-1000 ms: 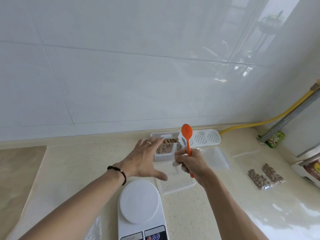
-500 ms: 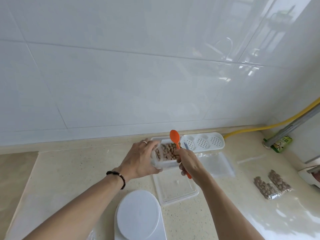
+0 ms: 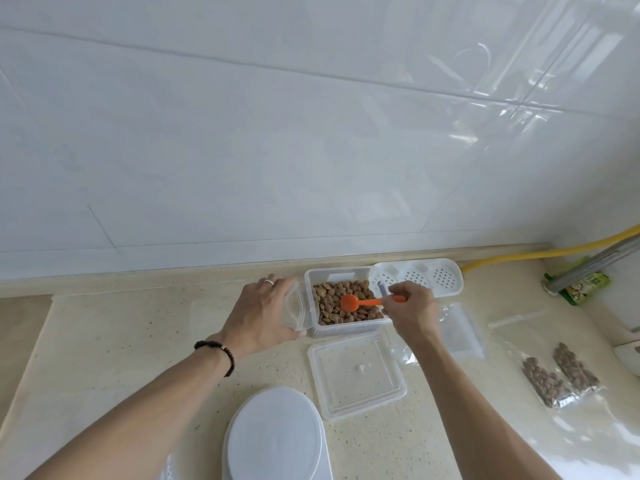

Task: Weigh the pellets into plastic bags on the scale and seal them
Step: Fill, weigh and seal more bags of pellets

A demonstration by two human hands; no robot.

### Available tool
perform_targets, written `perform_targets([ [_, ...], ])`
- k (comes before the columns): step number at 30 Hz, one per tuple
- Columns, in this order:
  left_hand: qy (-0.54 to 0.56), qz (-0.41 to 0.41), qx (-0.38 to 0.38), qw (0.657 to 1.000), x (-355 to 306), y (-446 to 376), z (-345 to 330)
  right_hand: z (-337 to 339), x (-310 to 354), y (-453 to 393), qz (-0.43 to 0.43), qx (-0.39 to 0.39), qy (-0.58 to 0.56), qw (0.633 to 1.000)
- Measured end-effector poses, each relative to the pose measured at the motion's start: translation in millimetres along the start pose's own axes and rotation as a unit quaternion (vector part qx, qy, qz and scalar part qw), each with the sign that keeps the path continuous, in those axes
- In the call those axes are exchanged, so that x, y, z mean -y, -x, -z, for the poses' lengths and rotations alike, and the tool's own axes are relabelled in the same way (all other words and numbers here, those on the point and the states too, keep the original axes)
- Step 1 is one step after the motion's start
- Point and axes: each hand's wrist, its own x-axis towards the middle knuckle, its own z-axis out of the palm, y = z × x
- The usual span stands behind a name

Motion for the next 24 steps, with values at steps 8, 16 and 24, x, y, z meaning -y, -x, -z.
perform_targets([
  [8,-0.014,0.012,0.008,1.0,-3,-4,-7,0,-11,-8,0.035,-0.11,-0.083,0.99],
  [16,-0.032,0.027,0.0,0.999,-5,-7,-14,-24,-24,-3,-0.006,0.022,-0.122,0.992],
  [24,-0.036,0.051,-0.009,0.998,-8,-11,-16,-18,-37,-4,-0.153,-0.02,-0.3,0.941],
])
